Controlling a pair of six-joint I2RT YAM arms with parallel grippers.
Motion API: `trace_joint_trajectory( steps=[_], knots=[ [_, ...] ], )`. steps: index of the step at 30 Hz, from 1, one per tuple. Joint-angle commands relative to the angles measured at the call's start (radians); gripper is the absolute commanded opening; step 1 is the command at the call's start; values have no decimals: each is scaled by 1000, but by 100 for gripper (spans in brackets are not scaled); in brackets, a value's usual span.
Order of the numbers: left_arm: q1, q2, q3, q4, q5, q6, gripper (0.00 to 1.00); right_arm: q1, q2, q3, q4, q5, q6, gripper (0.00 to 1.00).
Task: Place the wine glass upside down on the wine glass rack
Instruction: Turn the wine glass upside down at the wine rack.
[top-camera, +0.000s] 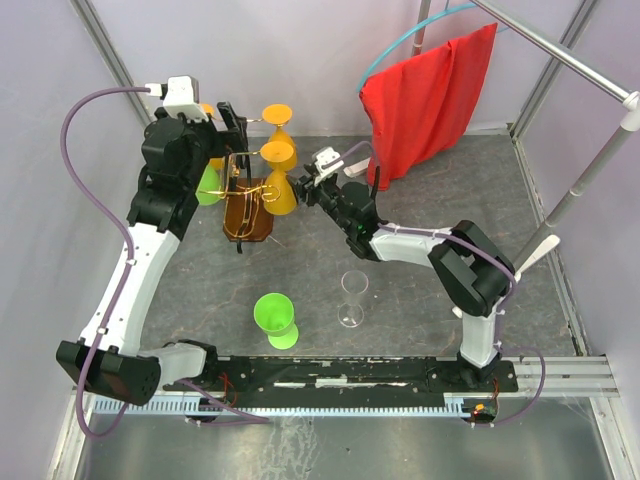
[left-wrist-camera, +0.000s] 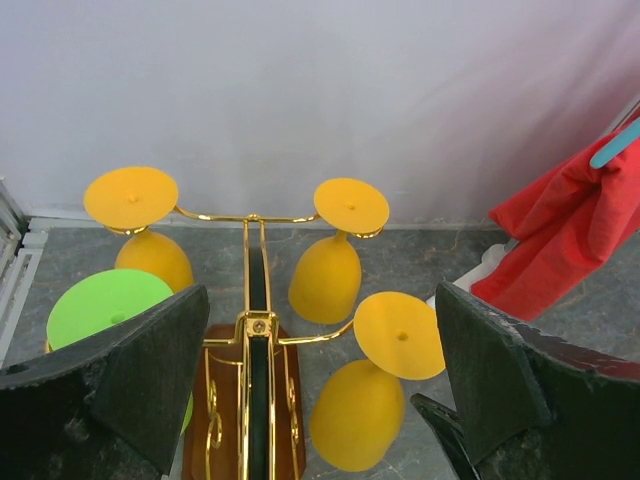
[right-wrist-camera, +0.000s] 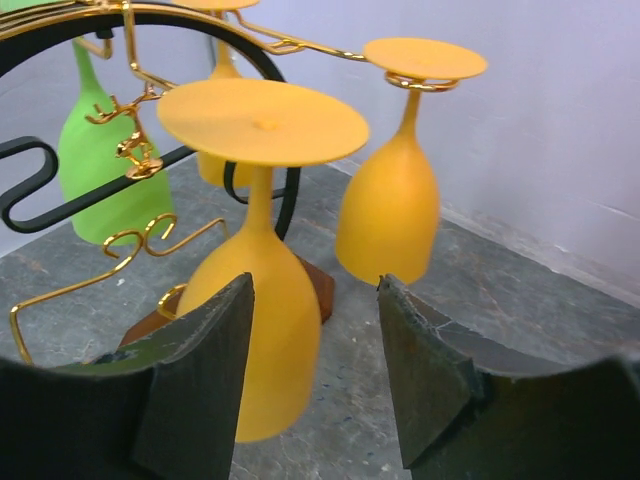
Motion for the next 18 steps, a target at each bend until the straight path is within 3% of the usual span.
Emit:
trace_joint_trajectory(
  steps=[1,12,16,18],
  knots=[
    [11,11,77,-1,20,17,100,-21,-104,27,-110,102,9,61],
    [10,44,130,-130,247,98,99,-97,-273,184,-780,352,75,81],
    [1,63,132,-194,419,102,100,-169,-357,218,-1103,413,177,84],
    [-41,65,123,-217,433,118,100,-222,-395,222,-1233,399,238,86]
  ],
)
